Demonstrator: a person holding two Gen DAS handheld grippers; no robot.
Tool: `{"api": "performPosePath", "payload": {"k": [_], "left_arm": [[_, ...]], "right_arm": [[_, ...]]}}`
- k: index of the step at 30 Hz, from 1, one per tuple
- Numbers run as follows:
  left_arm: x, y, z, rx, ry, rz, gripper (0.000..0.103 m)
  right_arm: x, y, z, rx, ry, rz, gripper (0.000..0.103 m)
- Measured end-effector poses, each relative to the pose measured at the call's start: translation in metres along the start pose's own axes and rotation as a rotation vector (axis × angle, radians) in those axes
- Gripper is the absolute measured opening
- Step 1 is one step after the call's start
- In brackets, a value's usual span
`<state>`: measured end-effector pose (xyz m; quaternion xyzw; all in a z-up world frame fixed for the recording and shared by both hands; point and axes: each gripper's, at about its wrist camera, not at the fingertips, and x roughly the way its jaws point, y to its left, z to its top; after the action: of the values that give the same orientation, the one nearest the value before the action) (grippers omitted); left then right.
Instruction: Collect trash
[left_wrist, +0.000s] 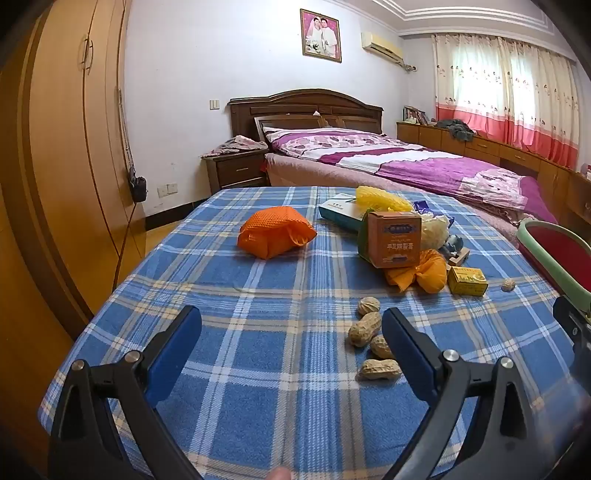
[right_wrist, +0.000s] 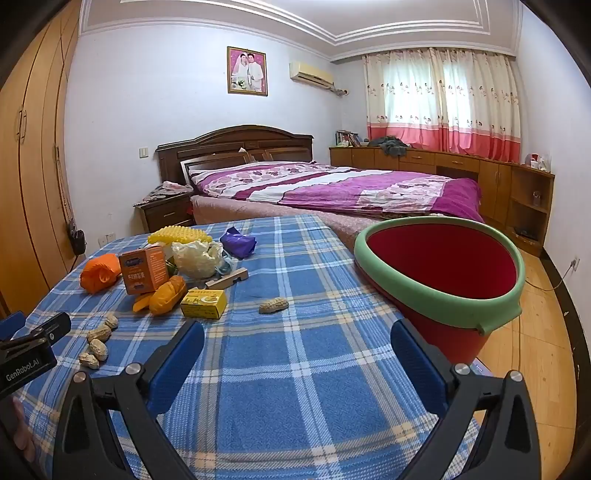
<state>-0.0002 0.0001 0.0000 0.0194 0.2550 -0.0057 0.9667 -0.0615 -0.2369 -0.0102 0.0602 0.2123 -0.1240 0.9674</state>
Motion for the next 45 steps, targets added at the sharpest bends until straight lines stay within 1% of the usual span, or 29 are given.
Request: {"api": "performPosePath", "payload": {"k": [45], "left_arm": [[0.0003,-0.0001,0.0002,0.004,0.012,0.001,0.098]], "right_arm": [[0.0007,0.0006,-0.0002,0.0,0.003,0.0,0.103]]}}
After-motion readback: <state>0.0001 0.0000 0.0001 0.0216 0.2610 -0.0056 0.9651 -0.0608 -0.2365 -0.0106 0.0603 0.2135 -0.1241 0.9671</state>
